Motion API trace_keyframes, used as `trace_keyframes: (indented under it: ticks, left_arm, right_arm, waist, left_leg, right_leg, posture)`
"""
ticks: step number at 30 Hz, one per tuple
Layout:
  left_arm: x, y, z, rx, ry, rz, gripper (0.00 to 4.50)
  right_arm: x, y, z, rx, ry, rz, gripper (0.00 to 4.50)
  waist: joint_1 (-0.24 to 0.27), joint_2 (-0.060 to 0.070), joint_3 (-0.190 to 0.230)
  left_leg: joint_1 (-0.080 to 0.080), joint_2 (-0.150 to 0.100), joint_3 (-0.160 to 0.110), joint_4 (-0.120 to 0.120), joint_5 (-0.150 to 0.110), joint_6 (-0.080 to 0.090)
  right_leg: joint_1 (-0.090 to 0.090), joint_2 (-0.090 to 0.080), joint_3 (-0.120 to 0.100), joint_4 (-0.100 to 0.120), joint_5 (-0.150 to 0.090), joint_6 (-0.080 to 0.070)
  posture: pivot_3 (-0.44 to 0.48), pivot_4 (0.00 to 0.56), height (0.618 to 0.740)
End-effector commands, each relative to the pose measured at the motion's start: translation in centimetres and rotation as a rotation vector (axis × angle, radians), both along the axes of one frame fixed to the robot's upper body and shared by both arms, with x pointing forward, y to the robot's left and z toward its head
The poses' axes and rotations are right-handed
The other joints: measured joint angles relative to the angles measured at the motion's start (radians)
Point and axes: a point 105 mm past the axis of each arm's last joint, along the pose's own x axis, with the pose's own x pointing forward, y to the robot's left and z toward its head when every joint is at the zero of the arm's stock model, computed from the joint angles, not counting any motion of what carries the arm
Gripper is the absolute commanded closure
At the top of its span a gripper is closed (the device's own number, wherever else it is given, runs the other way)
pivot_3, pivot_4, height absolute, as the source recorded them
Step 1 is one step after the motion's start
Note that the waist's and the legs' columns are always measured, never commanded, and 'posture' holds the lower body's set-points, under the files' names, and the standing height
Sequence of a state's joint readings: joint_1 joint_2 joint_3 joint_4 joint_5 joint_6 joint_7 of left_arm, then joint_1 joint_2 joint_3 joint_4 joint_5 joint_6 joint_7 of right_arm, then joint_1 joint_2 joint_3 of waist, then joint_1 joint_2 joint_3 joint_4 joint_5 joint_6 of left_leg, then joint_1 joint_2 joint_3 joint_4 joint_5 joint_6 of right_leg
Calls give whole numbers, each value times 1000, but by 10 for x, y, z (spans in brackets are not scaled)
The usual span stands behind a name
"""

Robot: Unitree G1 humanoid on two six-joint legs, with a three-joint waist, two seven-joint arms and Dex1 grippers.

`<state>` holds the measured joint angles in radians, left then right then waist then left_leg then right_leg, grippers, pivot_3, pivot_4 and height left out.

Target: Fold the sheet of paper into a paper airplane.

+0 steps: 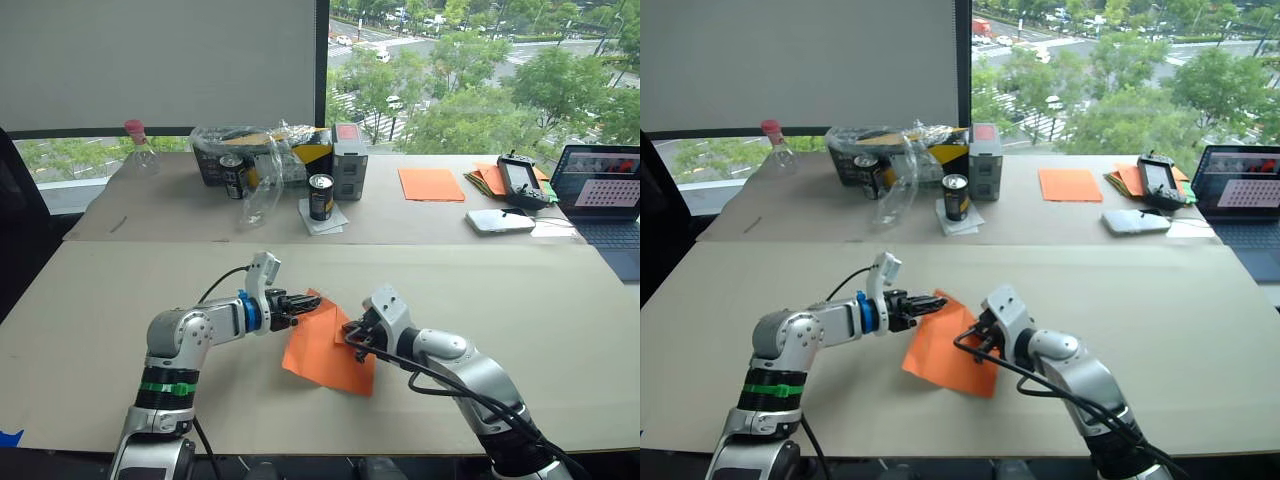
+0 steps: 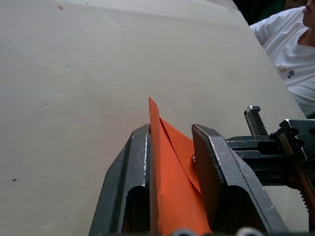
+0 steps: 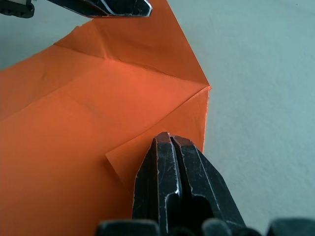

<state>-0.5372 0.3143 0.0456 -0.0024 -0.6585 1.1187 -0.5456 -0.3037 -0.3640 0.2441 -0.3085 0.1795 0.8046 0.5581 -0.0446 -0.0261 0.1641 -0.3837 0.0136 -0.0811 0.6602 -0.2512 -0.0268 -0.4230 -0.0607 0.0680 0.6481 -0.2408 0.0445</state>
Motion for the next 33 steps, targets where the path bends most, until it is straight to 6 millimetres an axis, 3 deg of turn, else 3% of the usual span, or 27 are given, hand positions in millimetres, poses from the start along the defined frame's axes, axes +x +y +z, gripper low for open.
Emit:
trace_keyframes:
  ticks: [1, 9, 16, 19, 22, 33]
  left_arm:
    - [2, -4, 10, 27, -65, -31, 4475]
    - [-11, -16, 7, 217, -336, -161, 4475]
    - [-1, -13, 12, 302, -510, -150, 4475]
    - [12, 0, 8, 456, -610, -123, 4475]
    - [16, 5, 9, 528, -710, -129, 4475]
    - [-2, 2, -14, 787, -975, -344, 4475]
  right_arm:
    - [-4, 6, 1, 8, -7, 21, 4500]
    - [1, 3, 10, 9, -38, 0, 4500]
    - [11, 7, 40, 59, -112, -11, 4500]
    - [15, 9, 52, 71, -142, -11, 4500]
    - [16, 9, 53, 71, -145, -14, 4500]
    - [16, 4, 48, 63, -142, -45, 4500]
  waist:
    - [-1, 0, 0]
    - [2, 0, 0]
    - [4, 0, 0]
    - [2, 0, 0]
    - [2, 0, 0]
    - [4, 0, 0]
  left_leg:
    - [0, 0, 0, 0, 0, 0]
    - [0, 0, 0, 0, 0, 0]
    - [0, 0, 0, 0, 0, 0]
    - [-1, 0, 0, 0, 0, 0]
    - [-1, 0, 0, 0, 0, 0]
    - [-1, 0, 0, 0, 0, 0]
  right_leg:
    - [0, 0, 0, 0, 0, 0]
    - [0, 0, 0, 0, 0, 0]
    - [0, 0, 0, 0, 1, -1]
    - [0, 0, 0, 0, 1, -1]
    - [-1, 0, 0, 0, 1, -1]
    - [-1, 0, 0, 0, 1, -1]
  posture:
    - [0, 150, 720]
    - [0, 150, 720]
    - [0, 150, 720]
    - [0, 150, 720]
    - [0, 150, 720]
    - [0, 150, 720]
